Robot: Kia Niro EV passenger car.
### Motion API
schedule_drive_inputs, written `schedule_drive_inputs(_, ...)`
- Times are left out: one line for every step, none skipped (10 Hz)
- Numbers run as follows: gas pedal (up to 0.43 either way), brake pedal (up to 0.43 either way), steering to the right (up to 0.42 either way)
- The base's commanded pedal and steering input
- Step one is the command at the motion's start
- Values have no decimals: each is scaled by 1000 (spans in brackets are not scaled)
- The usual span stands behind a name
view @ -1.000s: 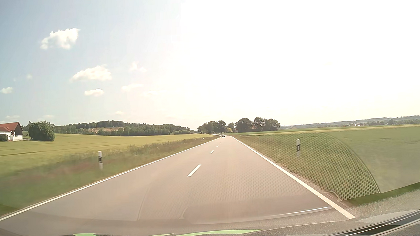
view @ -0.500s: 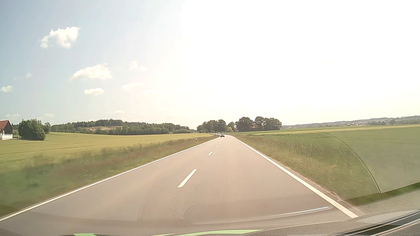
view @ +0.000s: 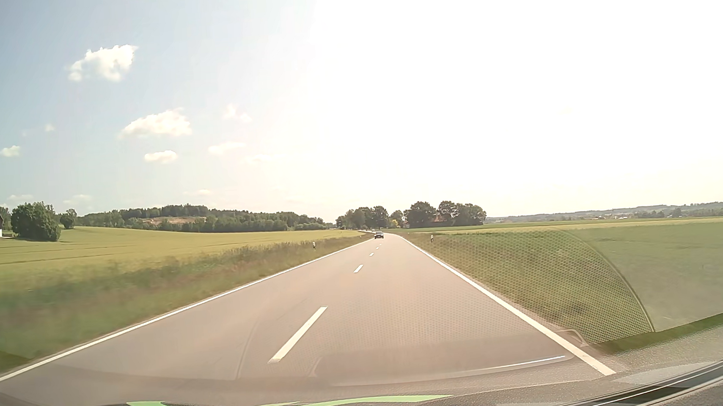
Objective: Follow the waypoints while adhering to traffic rules and regulations
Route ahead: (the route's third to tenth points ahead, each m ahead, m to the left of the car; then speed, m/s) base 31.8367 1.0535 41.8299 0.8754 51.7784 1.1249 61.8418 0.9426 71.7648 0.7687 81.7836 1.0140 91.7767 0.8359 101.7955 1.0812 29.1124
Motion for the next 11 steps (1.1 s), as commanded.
schedule_drive_inputs(130, 0, 1)
schedule_drive_inputs(130, 0, 1)
schedule_drive_inputs(130, 0, 1)
schedule_drive_inputs(130, 0, 1)
schedule_drive_inputs(118, 0, 1)
schedule_drive_inputs(110, 0, 0)
schedule_drive_inputs(110, 0, 0)
schedule_drive_inputs(118, 0, -1)
schedule_drive_inputs(130, 0, -1)
schedule_drive_inputs(138, 0, -1)
schedule_drive_inputs(157, 0, -1)
